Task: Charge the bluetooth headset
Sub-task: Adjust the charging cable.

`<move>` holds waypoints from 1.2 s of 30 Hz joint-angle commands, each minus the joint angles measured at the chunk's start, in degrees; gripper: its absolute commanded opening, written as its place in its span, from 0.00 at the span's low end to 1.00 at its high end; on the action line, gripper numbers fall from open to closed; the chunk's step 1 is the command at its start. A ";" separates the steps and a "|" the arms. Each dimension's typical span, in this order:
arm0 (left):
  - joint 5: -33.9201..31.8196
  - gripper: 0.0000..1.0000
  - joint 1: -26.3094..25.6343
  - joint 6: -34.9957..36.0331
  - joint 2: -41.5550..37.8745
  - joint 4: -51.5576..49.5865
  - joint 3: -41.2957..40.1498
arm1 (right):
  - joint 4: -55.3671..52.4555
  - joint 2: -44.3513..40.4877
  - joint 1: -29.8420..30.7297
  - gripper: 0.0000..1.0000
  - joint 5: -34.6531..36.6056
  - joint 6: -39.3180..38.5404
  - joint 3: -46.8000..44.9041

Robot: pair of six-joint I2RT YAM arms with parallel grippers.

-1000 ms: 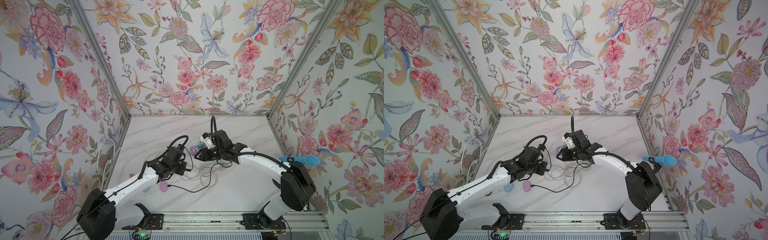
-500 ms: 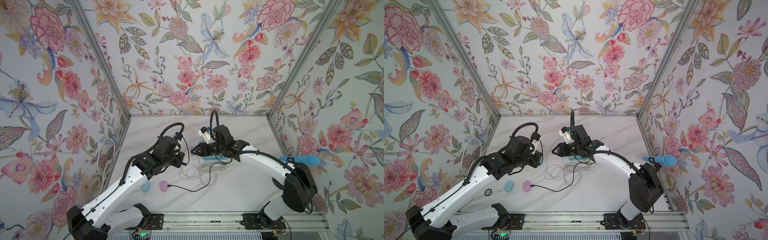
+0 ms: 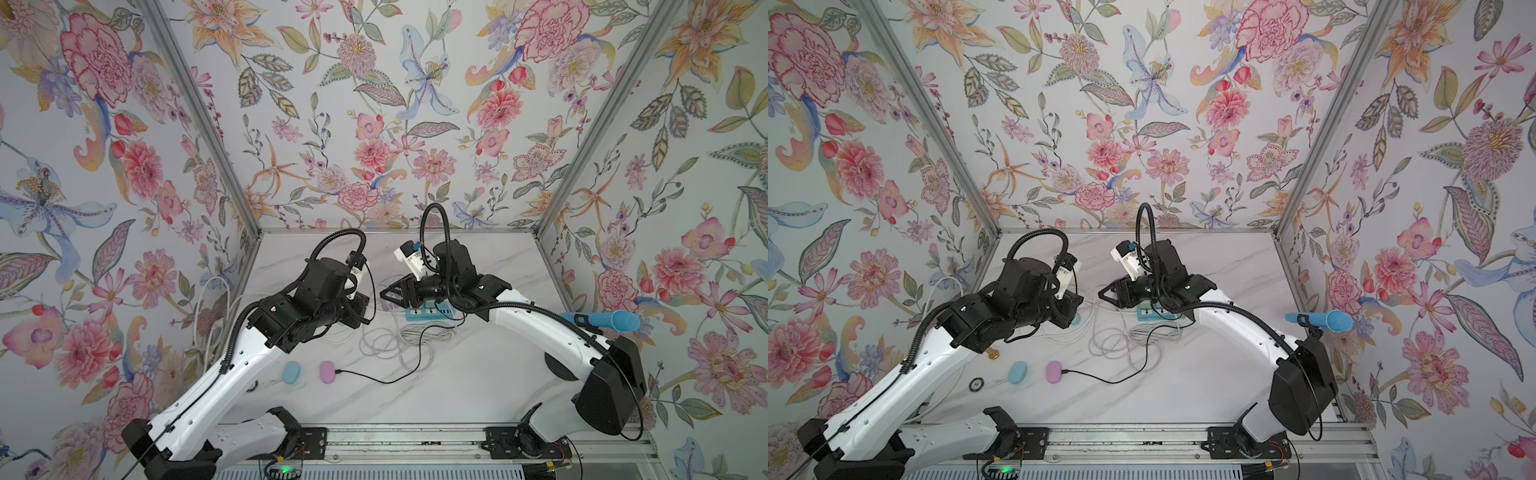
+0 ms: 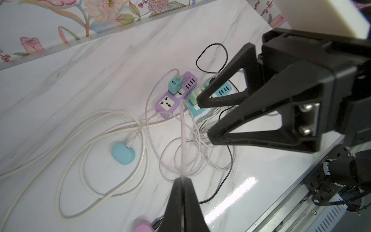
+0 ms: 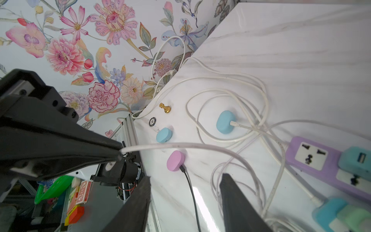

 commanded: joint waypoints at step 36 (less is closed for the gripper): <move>11.12 0.00 -1.84 13.15 3.88 -5.80 11.12 | 3.50 2.09 -4.56 0.51 -33.79 -12.71 5.10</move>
